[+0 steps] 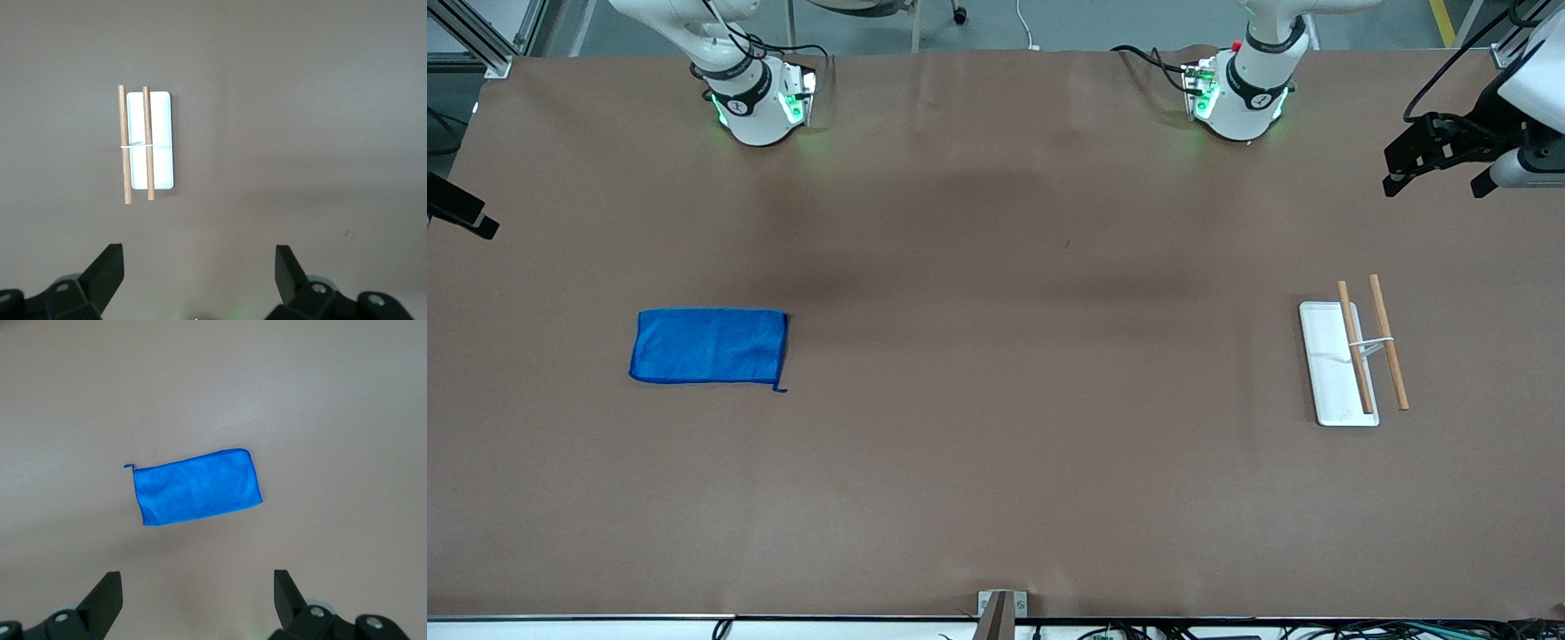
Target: Right arm passes towel to left arm to hang
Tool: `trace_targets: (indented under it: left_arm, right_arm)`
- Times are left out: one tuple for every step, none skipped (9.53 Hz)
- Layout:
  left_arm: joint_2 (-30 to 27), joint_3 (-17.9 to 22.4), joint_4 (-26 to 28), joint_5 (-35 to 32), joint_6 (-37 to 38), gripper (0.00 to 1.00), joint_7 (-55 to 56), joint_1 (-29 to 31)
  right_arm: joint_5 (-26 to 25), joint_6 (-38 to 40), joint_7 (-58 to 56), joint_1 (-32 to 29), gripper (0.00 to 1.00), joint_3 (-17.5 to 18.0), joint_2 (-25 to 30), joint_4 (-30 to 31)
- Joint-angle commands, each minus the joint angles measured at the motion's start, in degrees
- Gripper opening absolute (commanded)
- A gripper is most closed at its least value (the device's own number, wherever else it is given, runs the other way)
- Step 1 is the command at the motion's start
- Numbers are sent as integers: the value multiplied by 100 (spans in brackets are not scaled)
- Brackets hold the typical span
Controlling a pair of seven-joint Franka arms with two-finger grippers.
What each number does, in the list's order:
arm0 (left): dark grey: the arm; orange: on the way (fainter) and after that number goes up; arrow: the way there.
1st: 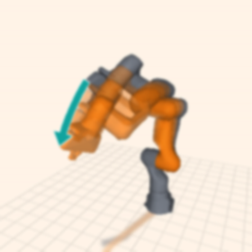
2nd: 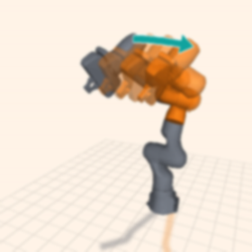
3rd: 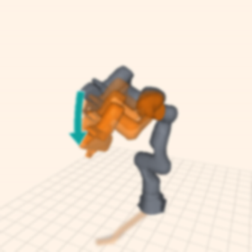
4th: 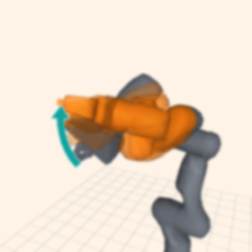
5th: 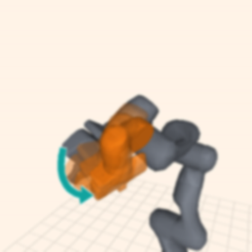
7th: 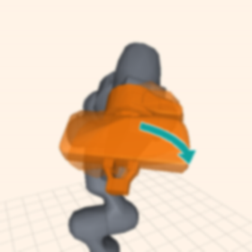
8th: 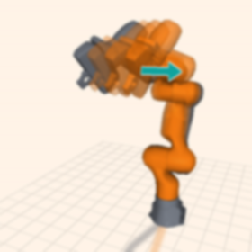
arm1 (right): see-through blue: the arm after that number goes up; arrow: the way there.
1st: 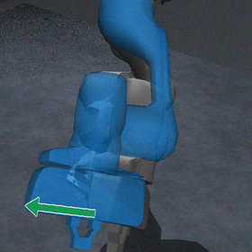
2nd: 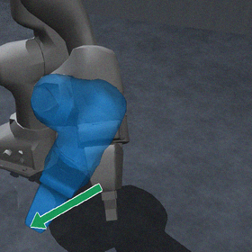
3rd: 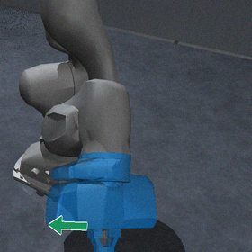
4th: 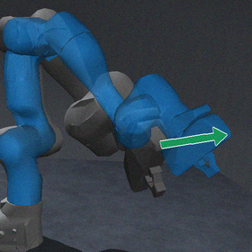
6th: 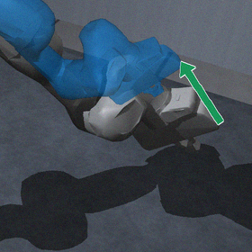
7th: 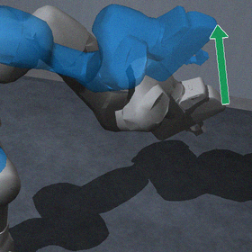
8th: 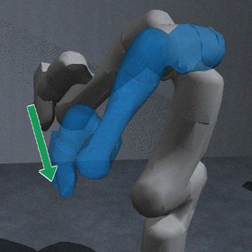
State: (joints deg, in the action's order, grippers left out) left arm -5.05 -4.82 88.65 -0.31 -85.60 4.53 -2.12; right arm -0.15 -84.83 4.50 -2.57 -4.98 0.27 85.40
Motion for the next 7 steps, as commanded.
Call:
trace_targets:
  left_arm:
    - [110, -1, 29, -12, 60, 100, -75, -16]
    - [110, -2, 29, -12, 70, 100, -75, -16]
    - [110, -2, -58, -12, 209, 100, -75, 1]
    - [171, -2, -215, -12, 436, 100, -75, 10]
    - [267, -2, -260, -12, 447, 100, -75, 28]
    - [268, -2, -235, 5, 465, 100, -49, 28]
    - [268, -2, -226, -12, 474, 100, -48, 10]
  right_arm:
    - [-99, 28, -46, -25, 100, 15, 61, 47]
    - [-99, 28, -46, -25, 100, 15, 61, 47]
    - [-99, 28, -37, -33, 100, 15, 61, 47]
    - [-99, 28, -37, -33, 100, 15, 61, 56]
    - [-99, 19, -37, -25, 100, 15, 61, 39]
    - [-143, 19, -80, -25, 100, 15, 26, 21]
    - [-169, -16, -98, -16, 100, 15, -96, 21]
